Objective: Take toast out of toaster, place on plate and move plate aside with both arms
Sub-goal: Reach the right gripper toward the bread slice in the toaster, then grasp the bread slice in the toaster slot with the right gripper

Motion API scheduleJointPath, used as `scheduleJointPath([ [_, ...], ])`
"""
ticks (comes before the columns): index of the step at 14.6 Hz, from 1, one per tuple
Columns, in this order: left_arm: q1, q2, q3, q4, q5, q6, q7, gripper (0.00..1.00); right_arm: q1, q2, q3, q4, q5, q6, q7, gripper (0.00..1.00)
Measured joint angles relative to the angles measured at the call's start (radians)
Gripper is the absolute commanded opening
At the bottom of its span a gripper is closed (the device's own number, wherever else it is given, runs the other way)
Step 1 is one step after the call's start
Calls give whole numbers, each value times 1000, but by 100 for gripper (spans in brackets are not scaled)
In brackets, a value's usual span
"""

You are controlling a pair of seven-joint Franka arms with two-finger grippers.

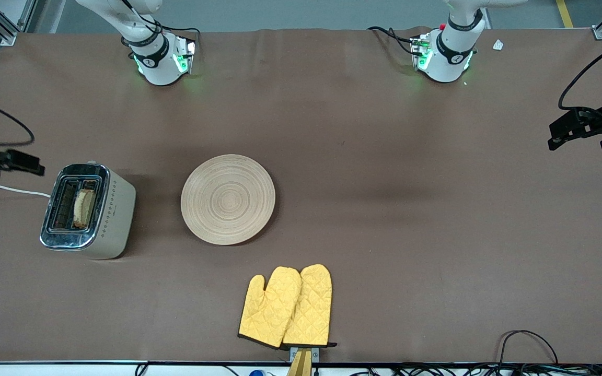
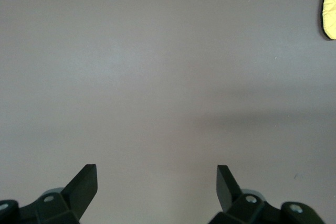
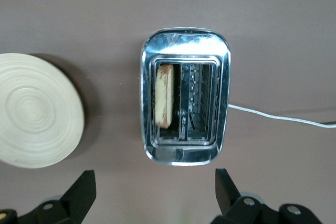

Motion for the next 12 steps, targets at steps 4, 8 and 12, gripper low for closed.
scheduleJointPath([
  [4,2,0,1,0,0,0,0,100,1,82,7,-107,-34,132,0,100],
  [8,2,0,2,0,0,0,0,100,7,86,13,-216,-34,228,0,35],
  [12,2,0,2,0,0,0,0,100,6,88,13,-224,-34,231,0,0],
])
